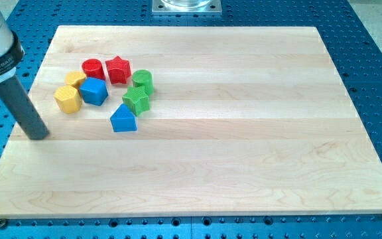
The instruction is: Push the red circle into the heart
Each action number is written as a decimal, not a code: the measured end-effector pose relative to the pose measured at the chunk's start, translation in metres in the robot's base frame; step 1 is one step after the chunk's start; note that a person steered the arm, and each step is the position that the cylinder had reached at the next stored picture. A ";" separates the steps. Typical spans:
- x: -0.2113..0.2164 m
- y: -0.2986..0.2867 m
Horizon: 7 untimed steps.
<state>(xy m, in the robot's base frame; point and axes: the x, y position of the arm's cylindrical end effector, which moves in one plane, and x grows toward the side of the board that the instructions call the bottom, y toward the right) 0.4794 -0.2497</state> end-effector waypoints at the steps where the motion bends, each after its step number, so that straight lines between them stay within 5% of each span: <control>1: -0.048 0.004; 2: -0.086 0.009; 3: -0.079 0.048; 5: -0.101 0.028; 6: -0.170 0.070; 7: -0.192 0.073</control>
<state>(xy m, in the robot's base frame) 0.2871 -0.1763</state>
